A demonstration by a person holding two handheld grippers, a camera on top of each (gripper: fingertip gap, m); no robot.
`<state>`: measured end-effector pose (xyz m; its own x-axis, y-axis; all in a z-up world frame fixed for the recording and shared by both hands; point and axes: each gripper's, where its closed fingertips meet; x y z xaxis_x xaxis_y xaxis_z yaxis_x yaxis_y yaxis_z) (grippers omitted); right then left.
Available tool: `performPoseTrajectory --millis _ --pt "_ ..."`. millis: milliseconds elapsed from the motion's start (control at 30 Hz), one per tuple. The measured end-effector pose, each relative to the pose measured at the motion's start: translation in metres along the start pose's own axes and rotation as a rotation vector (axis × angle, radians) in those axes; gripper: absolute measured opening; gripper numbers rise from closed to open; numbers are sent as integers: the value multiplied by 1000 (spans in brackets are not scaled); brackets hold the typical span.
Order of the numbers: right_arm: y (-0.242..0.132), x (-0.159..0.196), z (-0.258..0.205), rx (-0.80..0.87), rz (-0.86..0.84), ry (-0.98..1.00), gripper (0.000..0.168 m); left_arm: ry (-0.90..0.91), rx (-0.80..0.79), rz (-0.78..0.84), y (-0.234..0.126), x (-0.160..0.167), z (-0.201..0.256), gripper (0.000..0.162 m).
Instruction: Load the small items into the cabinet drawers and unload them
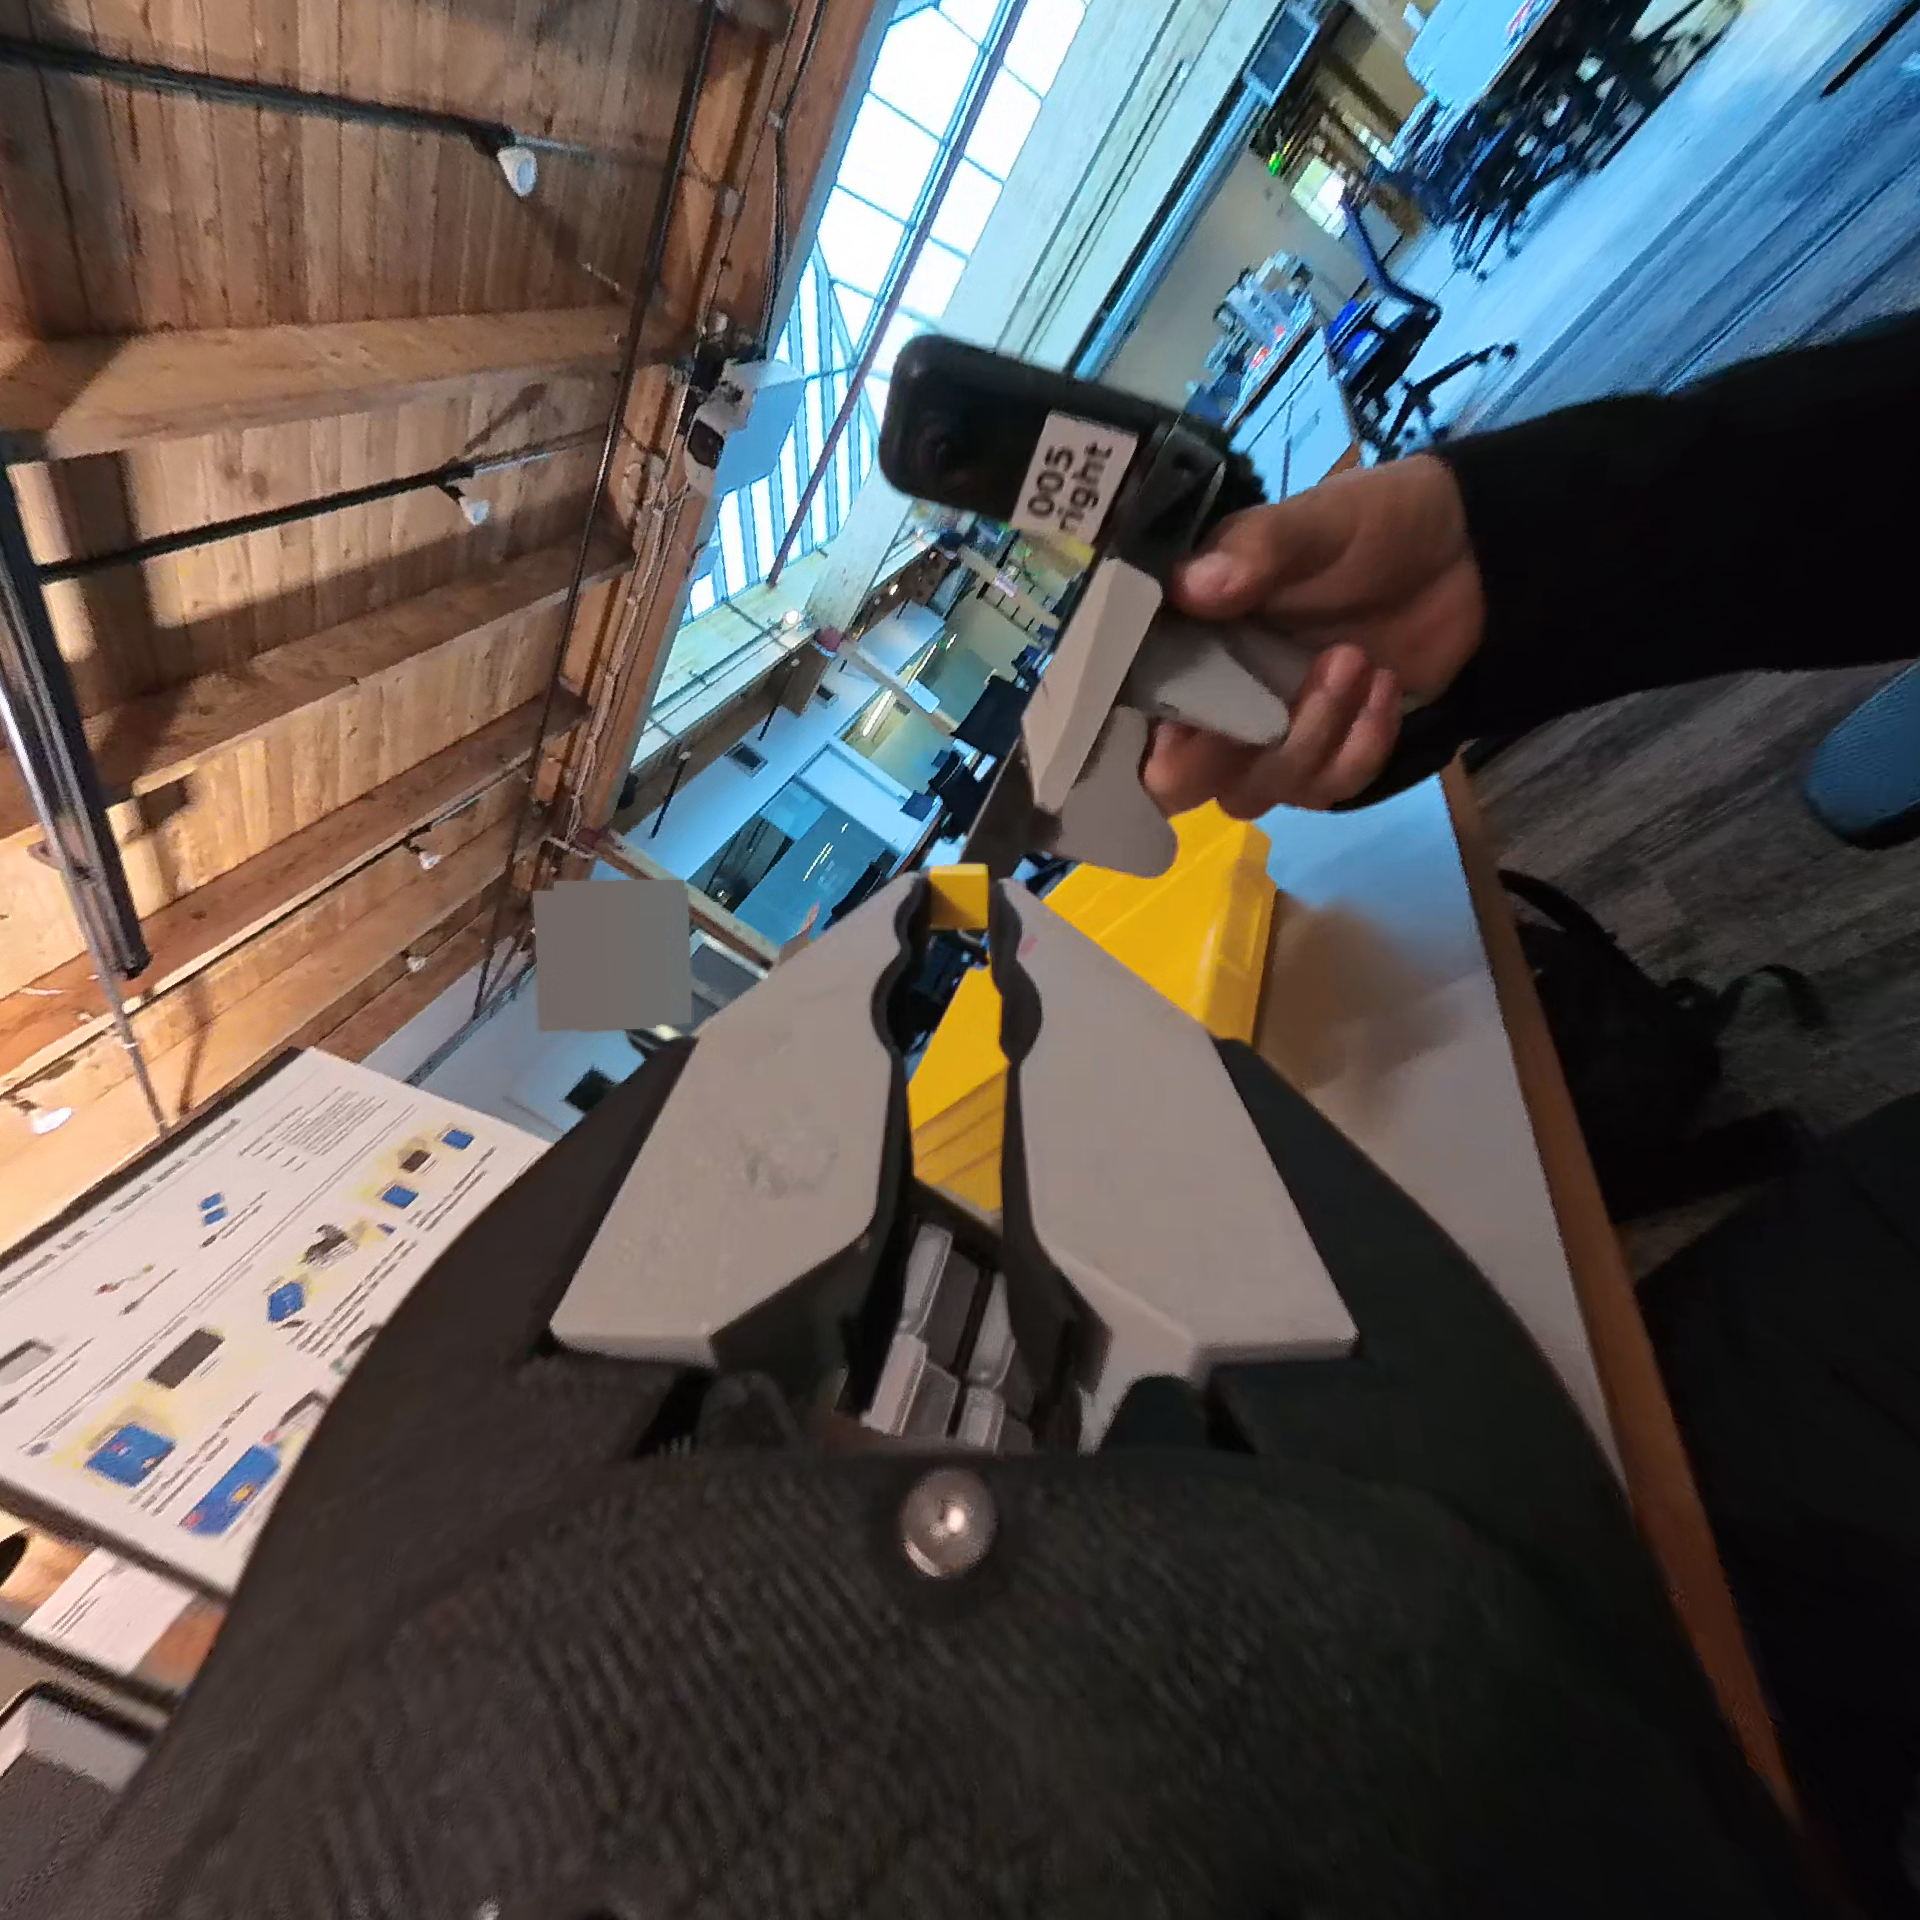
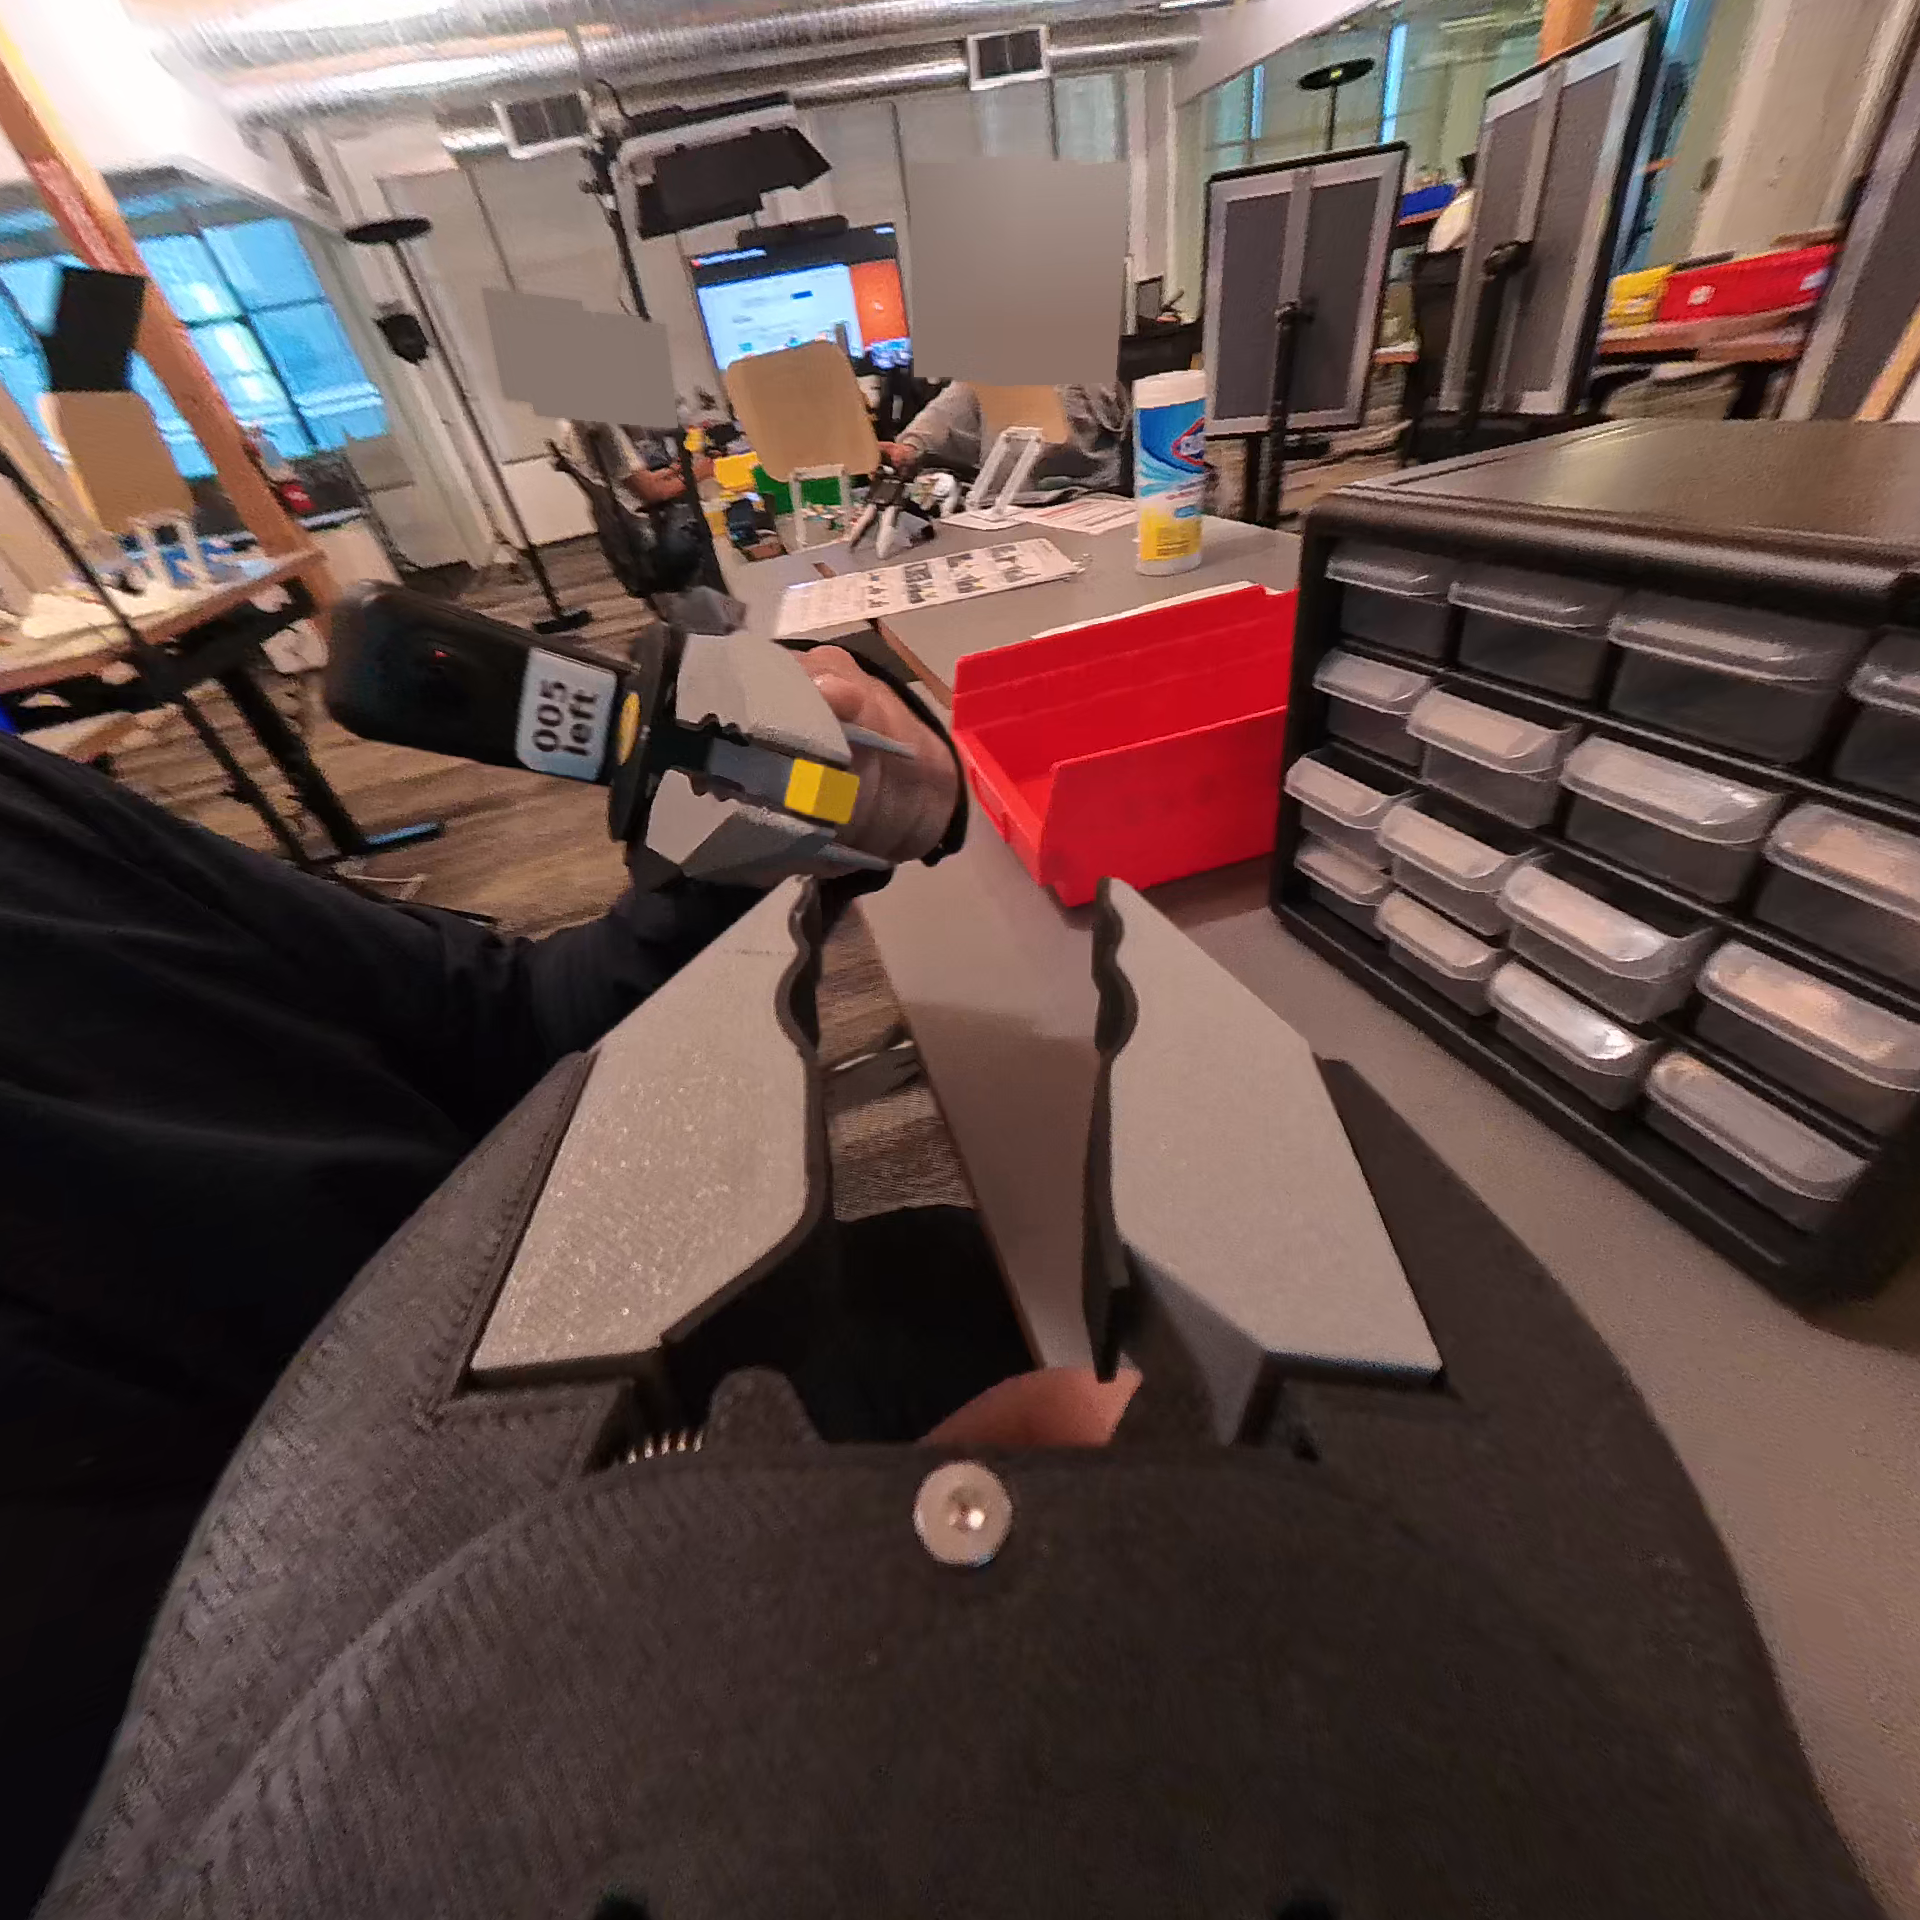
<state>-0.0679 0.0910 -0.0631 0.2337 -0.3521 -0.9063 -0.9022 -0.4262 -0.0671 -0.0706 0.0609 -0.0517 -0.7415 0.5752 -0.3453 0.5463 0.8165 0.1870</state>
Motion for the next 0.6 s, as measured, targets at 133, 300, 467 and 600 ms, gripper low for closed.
performPoseTrajectory --millis 133,300,467,600 --pt "-1 10 -36 -271 -78 149 46 3 7 35 0 -8 3 8" --pt "-6 10 -58 -465 -110 287 30 -4 68 103 -1 -23 14 9" --pt "1 18 -56 -445 -144 290 29 -15 75 135 -1 -32 15 9" --pt "3 20 -60 -467 -151 309 26 -12 87 136 0 -32 19 9"
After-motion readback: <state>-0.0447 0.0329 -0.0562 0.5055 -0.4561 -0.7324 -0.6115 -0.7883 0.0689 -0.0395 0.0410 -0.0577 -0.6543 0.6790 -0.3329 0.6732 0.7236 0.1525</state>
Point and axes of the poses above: each gripper's, where its closed fingertips meet, y out along the fingers, x out of its underside, z = x × y across the jaws, and after that the axes turned 15 degrees about y, right-handed
